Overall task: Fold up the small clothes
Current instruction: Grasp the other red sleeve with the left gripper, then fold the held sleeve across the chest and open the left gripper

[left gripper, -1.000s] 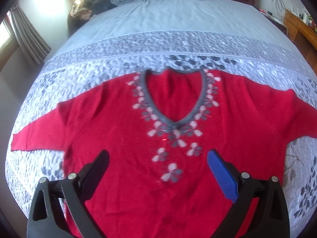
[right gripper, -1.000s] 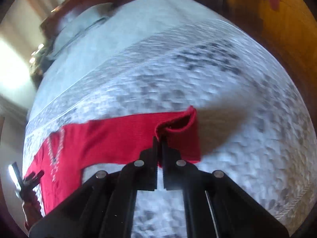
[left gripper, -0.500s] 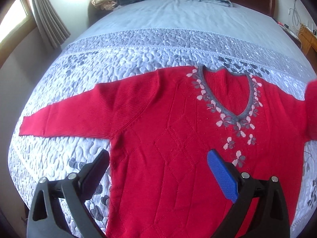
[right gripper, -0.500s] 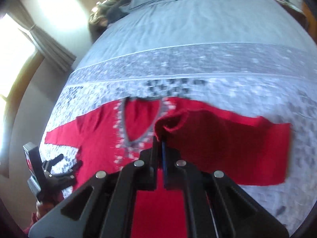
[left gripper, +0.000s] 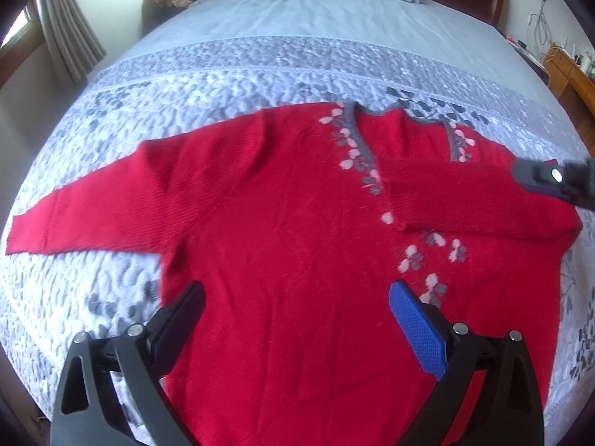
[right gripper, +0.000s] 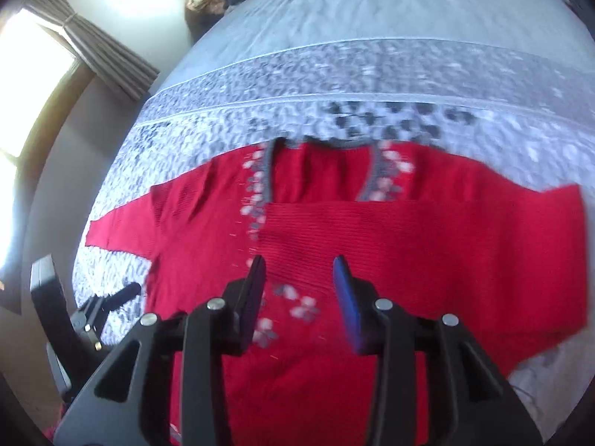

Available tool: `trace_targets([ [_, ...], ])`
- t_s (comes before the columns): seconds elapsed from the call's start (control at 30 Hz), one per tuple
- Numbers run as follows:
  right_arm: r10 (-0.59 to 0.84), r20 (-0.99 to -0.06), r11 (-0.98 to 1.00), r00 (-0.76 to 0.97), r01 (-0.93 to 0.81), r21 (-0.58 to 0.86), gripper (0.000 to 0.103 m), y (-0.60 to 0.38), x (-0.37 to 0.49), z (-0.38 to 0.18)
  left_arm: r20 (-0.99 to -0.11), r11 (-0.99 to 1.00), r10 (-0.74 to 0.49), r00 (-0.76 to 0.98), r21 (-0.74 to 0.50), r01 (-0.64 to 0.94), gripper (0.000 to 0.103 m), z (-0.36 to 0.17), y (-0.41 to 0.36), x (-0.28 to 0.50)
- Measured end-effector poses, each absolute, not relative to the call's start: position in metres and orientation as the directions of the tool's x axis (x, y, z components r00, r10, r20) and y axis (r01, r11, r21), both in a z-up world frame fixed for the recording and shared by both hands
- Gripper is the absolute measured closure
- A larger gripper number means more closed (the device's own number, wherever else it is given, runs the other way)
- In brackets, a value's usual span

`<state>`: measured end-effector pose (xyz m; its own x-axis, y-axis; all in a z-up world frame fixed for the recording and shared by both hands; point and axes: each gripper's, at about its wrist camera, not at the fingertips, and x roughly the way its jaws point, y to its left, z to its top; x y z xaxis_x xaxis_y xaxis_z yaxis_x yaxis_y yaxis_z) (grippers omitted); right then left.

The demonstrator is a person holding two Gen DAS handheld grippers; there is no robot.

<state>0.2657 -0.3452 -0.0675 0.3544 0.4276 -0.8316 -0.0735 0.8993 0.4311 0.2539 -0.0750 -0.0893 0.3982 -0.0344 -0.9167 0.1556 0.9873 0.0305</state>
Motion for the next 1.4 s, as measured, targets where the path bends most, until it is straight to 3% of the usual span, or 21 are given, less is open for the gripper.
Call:
trace_targets([
  [0.23, 0.341, -0.863, 0.930, 0.372, 0.003, 0.368, 0.064, -0.413, 0.219, -0.081, -0.927, 0.960, -0.257, 0.272, -0.210, 0.187, 0.010, -0.105, -0.110, 0.300],
  [0.33, 0.324, -0.867, 0.935, 0.379, 0.008, 0.353, 0.064, -0.425, 0.199, -0.090, -0.927, 0.935, -0.340, 0.157, -0.315, 0.163, 0.024, -0.122, -0.120, 0.315],
  [0.4, 0.327, -0.863, 0.935, 0.385, 0.001, 0.354, 0.064, -0.427, 0.190, -0.094, -0.923, 0.925, -0.371, 0.100, -0.359, 0.124, 0.039, -0.134, -0.122, 0.322],
  [0.6, 0.312, -0.859, 0.942, 0.405, -0.017, 0.335, 0.064, -0.424, 0.175, -0.104, -0.913, 0.913, -0.404, 0.062, -0.398, 0.092, 0.070, -0.143, -0.129, 0.329],
  [0.67, 0.316, -0.859, 0.940, 0.403, -0.013, 0.340, 0.063, -0.425, 0.173, -0.107, -0.917, 0.918, -0.394, 0.056, -0.389, 0.079, 0.069, -0.140, -0.131, 0.330],
  [0.77, 0.322, -0.858, 0.936, 0.401, 0.003, 0.353, 0.063, -0.428, 0.170, -0.112, -0.915, 0.916, -0.398, 0.062, -0.392, 0.089, 0.059, -0.136, -0.133, 0.332],
  [0.83, 0.311, -0.860, 0.940, 0.405, 0.002, 0.341, 0.063, -0.429, 0.169, -0.112, -0.918, 0.919, -0.391, 0.060, -0.387, 0.077, 0.061, -0.139, -0.133, 0.335],
  [0.93, 0.307, -0.859, 0.942, 0.409, -0.001, 0.337, 0.063, -0.429, 0.167, -0.112, -0.919, 0.919, -0.392, 0.051, -0.388, 0.071, 0.074, -0.144, -0.134, 0.338],
  [1.0, 0.304, -0.860, 0.942, 0.410, 0.003, 0.334, 0.063, -0.430, 0.167, -0.112, -0.924, 0.926, -0.376, 0.069, -0.370, 0.077, 0.088, -0.145, -0.135, 0.338],
  [1.07, 0.298, -0.859, 0.942, 0.415, 0.014, 0.334, 0.063, -0.434, 0.165, -0.111, -0.913, 0.918, -0.397, 0.094, -0.395, 0.043, 0.093, -0.144, -0.130, 0.339],
  [1.23, 0.287, -0.852, 0.934, 0.437, 0.070, 0.350, 0.063, -0.451, 0.161, -0.107, -0.884, 0.911, -0.405, 0.231, -0.412, 0.021, 0.096, -0.112, -0.110, 0.338],
  [1.4, 0.298, -0.839, 0.907, 0.456, 0.140, 0.398, 0.059, -0.479, 0.162, -0.105, -0.865, 0.946, -0.291, 0.408, -0.323, -0.010, 0.096, -0.072, -0.045, 0.352],
])
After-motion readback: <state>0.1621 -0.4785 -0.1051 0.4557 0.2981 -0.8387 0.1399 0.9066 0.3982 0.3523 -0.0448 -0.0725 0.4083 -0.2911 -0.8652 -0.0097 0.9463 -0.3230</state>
